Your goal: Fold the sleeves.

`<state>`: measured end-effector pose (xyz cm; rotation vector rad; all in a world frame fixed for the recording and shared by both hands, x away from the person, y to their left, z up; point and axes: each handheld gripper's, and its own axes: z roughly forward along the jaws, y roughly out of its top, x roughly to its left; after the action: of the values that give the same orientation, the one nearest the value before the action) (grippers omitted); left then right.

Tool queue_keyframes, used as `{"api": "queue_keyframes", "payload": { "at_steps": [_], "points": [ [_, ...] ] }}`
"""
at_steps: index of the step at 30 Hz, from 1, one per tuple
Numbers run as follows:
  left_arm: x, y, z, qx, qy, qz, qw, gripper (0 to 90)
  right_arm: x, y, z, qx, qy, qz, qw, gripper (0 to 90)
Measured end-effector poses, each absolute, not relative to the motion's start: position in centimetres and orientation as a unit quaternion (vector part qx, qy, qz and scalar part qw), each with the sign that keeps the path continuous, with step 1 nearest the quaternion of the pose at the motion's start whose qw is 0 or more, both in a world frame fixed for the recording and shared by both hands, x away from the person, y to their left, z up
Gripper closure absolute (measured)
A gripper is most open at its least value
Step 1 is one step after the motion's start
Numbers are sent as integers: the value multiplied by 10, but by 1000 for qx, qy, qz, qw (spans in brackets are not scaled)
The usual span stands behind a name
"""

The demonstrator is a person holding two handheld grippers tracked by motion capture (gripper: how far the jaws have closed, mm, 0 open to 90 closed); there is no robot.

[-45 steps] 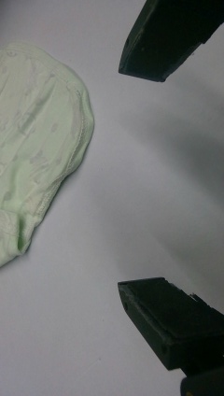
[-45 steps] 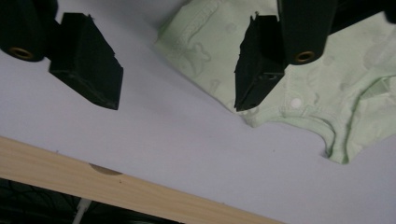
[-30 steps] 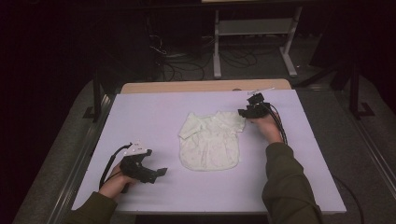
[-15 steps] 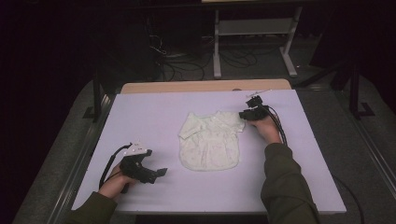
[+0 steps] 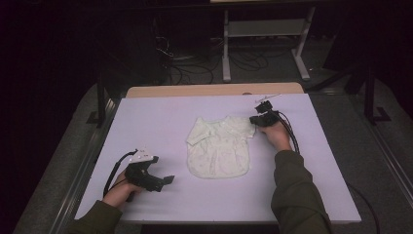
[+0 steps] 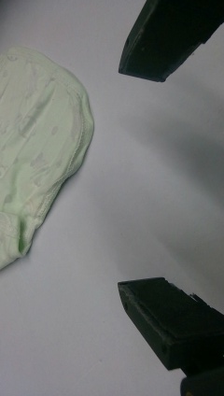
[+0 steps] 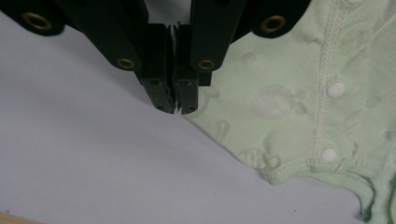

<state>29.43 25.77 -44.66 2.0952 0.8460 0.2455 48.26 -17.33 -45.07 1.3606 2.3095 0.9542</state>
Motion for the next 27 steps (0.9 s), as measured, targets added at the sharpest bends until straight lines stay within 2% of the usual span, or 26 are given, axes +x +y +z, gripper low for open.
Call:
{"api": "queue_keyframes", "payload": {
  "at_steps": [27],
  "points": [
    [294,257,-447,837,338,98,419,0,473,-167,-429,455,805,352,147,870]
  ]
}}
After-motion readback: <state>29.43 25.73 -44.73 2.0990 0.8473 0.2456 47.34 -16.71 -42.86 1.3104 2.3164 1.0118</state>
